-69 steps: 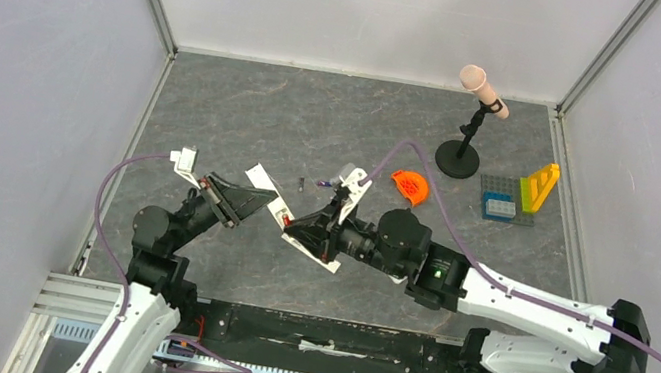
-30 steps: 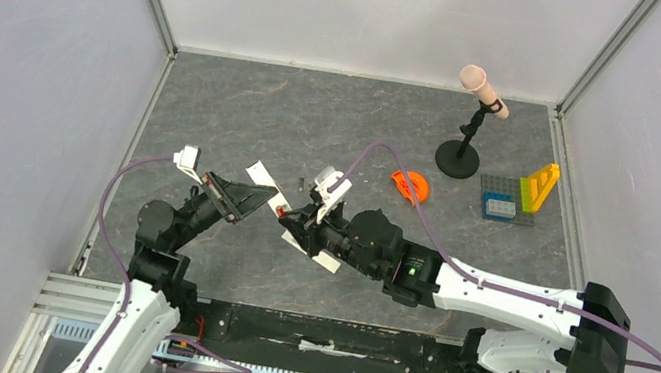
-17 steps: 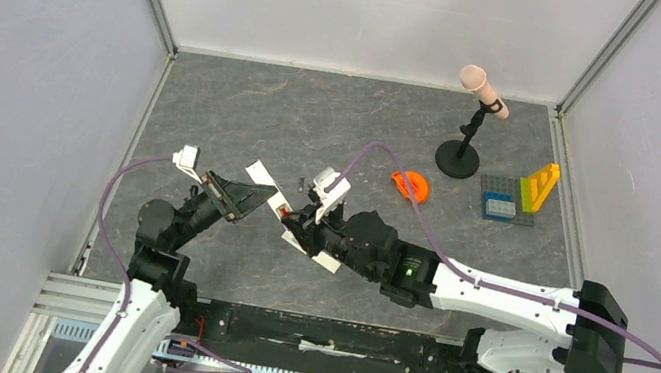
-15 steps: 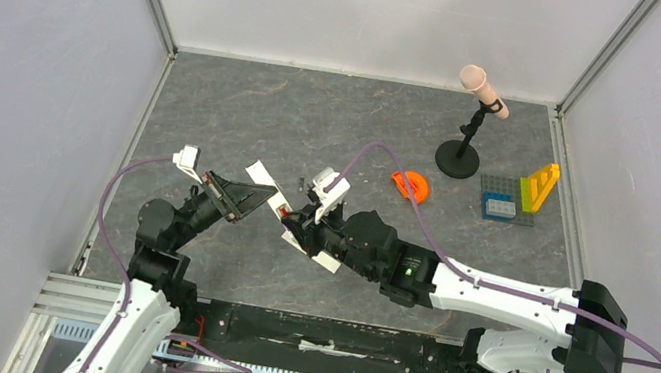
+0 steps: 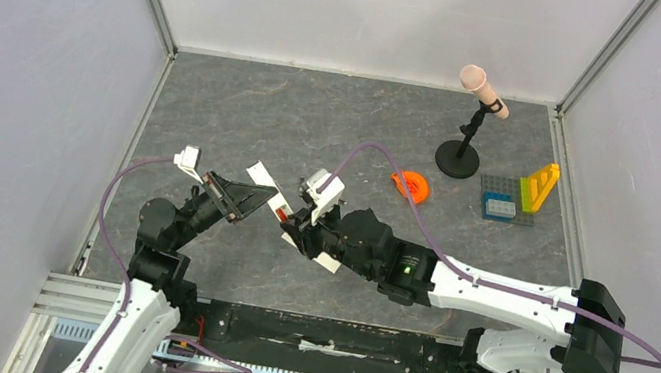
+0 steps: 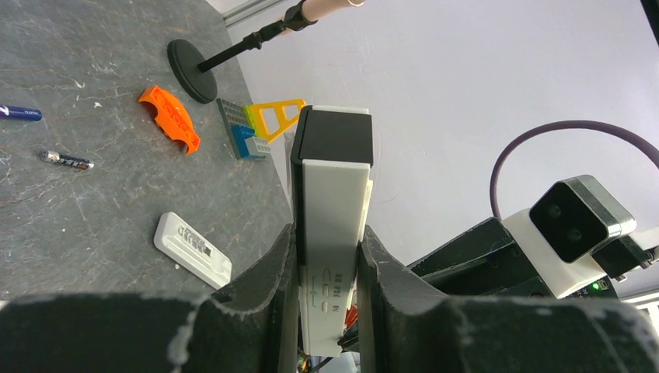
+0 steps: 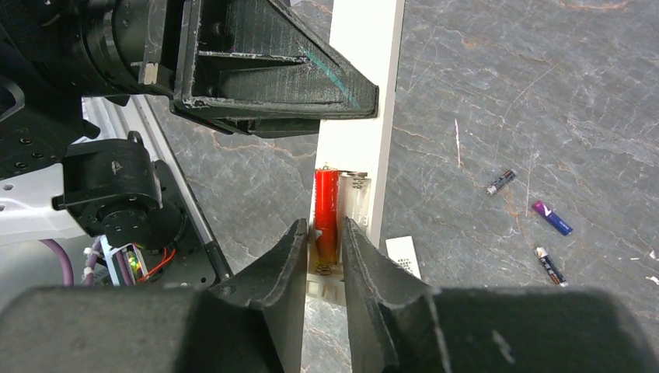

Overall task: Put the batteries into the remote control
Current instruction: Load the battery into the remote control, then pick up the battery from the center of the board.

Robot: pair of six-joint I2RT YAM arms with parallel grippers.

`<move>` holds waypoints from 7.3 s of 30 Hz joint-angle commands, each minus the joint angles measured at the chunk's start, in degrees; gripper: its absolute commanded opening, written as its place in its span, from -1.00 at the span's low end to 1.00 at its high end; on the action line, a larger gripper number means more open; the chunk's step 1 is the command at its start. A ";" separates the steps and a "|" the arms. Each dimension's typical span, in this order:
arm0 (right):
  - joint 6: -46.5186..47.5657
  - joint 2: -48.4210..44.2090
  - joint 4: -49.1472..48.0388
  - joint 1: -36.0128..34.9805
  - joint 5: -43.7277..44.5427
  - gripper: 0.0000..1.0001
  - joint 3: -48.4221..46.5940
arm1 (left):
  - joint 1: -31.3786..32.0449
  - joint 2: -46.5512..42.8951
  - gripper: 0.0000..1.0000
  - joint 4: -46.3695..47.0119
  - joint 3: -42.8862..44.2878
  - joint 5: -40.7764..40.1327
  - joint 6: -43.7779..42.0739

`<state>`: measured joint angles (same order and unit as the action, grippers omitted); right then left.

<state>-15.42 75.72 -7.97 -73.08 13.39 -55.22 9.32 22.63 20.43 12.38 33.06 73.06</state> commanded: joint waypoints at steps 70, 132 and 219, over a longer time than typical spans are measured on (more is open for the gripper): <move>-63.35 0.69 -4.31 10.40 -12.74 0.95 0.63 | -0.18 -0.74 -0.96 6.94 3.83 3.13 -1.83; -49.51 -10.18 -10.32 15.06 -18.24 0.92 9.96 | -0.14 -0.79 -0.96 -8.05 6.18 1.70 4.44; 37.40 11.59 27.42 33.09 -59.81 -1.00 -15.42 | -0.18 -3.44 -0.96 -40.55 16.95 -3.70 -25.57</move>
<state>17.78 94.59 17.67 -39.75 -31.88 -72.53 9.43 20.45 -23.59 29.39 26.24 47.00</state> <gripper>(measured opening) 0.036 0.311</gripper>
